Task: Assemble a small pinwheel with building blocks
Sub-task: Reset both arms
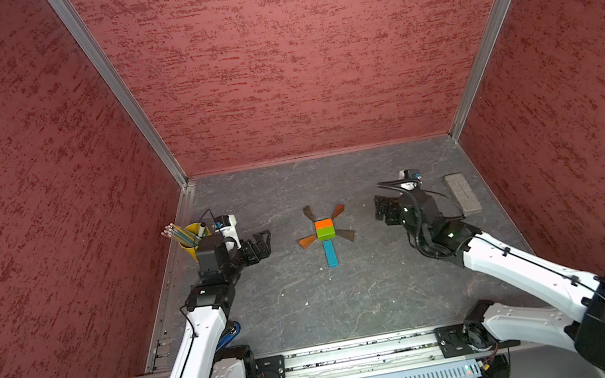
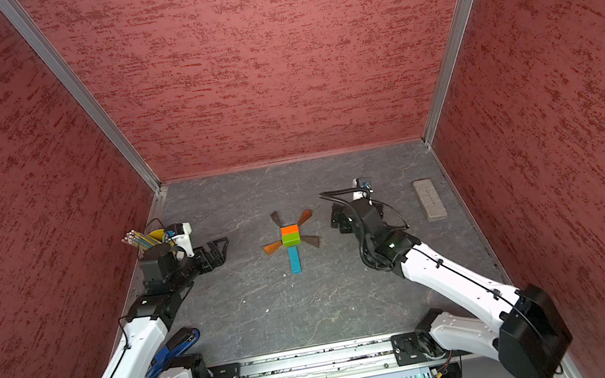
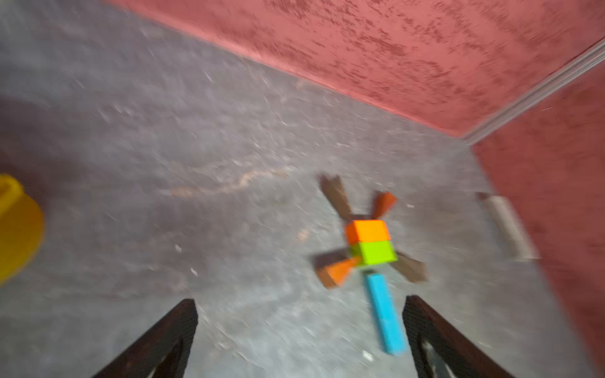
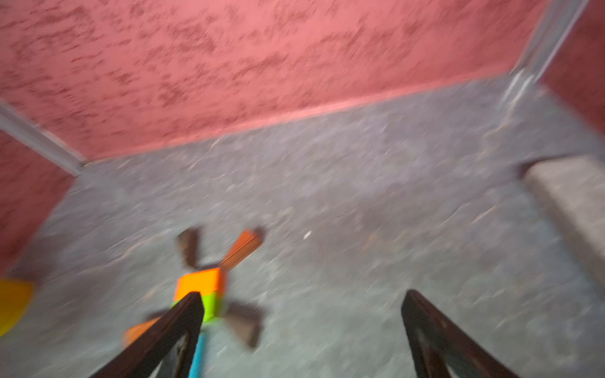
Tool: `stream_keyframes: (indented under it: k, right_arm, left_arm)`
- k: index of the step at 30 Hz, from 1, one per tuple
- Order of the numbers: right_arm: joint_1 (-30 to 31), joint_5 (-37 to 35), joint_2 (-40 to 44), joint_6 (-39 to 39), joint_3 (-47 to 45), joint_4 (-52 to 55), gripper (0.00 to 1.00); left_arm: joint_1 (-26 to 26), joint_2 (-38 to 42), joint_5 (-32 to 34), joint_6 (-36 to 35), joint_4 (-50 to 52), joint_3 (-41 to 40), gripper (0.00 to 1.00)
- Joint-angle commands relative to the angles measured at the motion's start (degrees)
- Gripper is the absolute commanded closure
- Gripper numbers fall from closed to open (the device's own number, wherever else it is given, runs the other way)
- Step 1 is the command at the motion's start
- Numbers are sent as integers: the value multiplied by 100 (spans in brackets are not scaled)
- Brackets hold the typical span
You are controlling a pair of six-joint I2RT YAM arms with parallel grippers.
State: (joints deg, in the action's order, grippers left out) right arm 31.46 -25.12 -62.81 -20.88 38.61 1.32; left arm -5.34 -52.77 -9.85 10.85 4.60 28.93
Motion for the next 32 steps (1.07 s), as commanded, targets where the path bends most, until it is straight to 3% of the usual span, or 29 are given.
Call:
stream_keyframes:
  k: [1, 5, 6, 8, 11, 12, 14, 16, 20, 22, 32]
  right_arm:
    - [-394, -292, 119, 1470, -825, -2356, 1]
    - [-1004, -848, -285, 2239, -1964, -4689, 1]
    - [-1234, -776, -515, 2358, -2170, -5252, 1]
    - [-1497, -634, -990, 2516, -2364, -5962, 1]
    - [-1887, -144, -1652, 2519, -2557, -6879, 1]
    - [-1898, 74, -1692, 2679, -2528, -6829, 1]
    - [-2000, 452, -1975, 3078, -2803, -7799, 1]
    - [-2328, 469, -2140, 2684, -2860, -7992, 1]
    - [-3236, 2121, -2649, 2078, -3074, -8751, 1]
    - [-3396, 2277, -2432, 1934, -2907, -8067, 1]
    - [-3403, 2672, -2526, 2084, -2726, -7894, 1]
  left_arm:
    - [-143, -828, 1933, -1070, -1800, -218, 0]
    - [-57, -2477, 2176, -1522, -3752, -414, 0]
    - [-80, -2725, 2314, -1591, -3817, -264, 0]
    - [76, -3087, 2038, -1467, -4098, -82, 0]
    - [705, -3301, 937, -1051, -4053, 2, 0]
    - [874, -3314, 609, -975, -4393, -177, 0]
    - [963, -3317, 190, -1030, -5258, -697, 0]
    - [924, -3523, 11, -1125, -6253, -1042, 0]
    - [792, -3417, 217, -1242, -5997, -1026, 0]
    - [488, -3522, 731, -1458, -6107, -963, 0]
    - [537, -3488, 865, -1314, -5852, -883, 0]
